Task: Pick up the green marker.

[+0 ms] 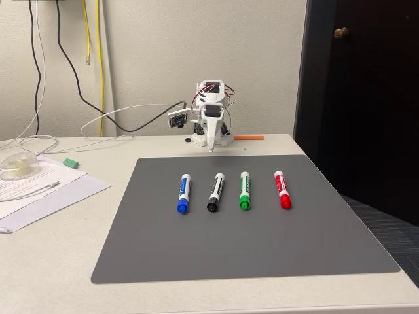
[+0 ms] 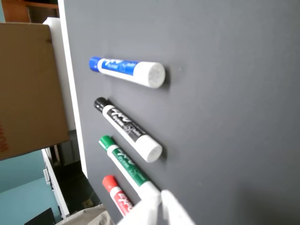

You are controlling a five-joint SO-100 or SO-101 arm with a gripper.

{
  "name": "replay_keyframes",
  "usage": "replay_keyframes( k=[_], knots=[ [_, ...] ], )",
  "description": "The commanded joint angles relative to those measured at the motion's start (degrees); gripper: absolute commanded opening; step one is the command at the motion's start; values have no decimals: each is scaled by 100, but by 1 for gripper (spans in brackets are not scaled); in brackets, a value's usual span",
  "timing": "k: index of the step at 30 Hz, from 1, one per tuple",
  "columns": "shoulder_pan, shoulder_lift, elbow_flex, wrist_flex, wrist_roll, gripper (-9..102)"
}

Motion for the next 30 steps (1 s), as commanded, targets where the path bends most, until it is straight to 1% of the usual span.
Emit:
replay_keyframes(
  k=[1, 18, 26, 30],
  knots=[
    [26, 35, -35, -18, 35, 0],
    [26, 35, -35, -26, 35, 0],
    [141, 35, -35, -44, 202, 0],
    [141, 35, -35, -149, 211, 0]
  ],
)
